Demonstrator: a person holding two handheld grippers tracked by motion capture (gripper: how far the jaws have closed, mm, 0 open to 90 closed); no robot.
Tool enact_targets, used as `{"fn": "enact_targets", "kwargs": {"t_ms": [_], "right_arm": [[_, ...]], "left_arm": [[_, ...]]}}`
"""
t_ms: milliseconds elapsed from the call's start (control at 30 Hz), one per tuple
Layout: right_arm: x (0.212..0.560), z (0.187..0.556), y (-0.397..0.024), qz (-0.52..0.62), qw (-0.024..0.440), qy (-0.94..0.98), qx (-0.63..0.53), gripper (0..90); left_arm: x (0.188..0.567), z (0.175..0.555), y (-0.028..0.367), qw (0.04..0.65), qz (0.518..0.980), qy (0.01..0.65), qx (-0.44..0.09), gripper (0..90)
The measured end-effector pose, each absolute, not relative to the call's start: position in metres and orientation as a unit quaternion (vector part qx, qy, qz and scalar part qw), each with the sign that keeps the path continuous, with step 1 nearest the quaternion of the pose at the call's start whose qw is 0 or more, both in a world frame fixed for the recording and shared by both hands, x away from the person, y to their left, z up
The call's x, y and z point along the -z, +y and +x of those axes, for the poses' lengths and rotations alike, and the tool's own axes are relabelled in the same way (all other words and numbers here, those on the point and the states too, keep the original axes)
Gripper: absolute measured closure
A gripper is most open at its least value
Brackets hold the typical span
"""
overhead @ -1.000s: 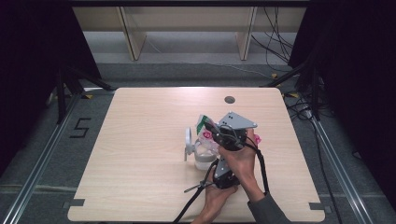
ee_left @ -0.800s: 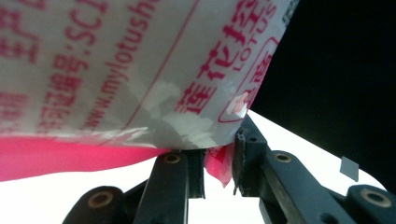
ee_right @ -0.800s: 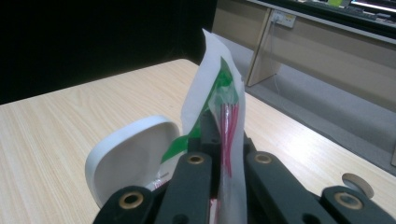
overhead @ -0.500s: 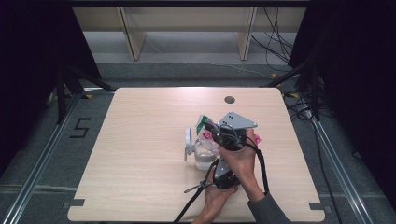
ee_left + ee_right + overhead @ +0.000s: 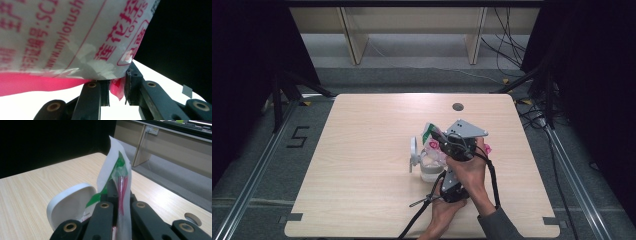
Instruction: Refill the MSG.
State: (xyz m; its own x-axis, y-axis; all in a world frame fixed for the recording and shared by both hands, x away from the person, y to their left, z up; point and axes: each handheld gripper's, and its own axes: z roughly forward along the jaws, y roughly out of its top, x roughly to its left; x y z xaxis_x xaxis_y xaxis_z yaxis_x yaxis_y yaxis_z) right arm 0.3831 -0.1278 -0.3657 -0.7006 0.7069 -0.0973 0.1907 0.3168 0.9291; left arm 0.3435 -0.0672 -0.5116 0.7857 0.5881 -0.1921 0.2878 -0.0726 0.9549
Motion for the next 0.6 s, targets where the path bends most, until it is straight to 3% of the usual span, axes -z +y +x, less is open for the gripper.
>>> {"fn": "enact_targets", "kwargs": {"t_ms": [200, 267, 600], "right_arm": [[0.3649, 0.3832, -0.1279, 0.285, 0.256, 0.772, -0.508, 90.0], [0.3654, 0.3841, -0.1278, 0.278, 0.264, 0.771, -0.508, 90.0], [0.3658, 0.383, -0.1268, 0.286, 0.258, 0.772, -0.506, 90.0]], "left_arm": [[0.5116, 0.3439, -0.0671, 0.61, 0.721, 0.303, -0.125, 76.4], [0.5121, 0.3425, -0.074, 0.636, 0.686, 0.336, -0.111, 76.5], [0.5118, 0.3421, -0.0733, 0.635, 0.688, 0.332, -0.11, 76.4]]}}
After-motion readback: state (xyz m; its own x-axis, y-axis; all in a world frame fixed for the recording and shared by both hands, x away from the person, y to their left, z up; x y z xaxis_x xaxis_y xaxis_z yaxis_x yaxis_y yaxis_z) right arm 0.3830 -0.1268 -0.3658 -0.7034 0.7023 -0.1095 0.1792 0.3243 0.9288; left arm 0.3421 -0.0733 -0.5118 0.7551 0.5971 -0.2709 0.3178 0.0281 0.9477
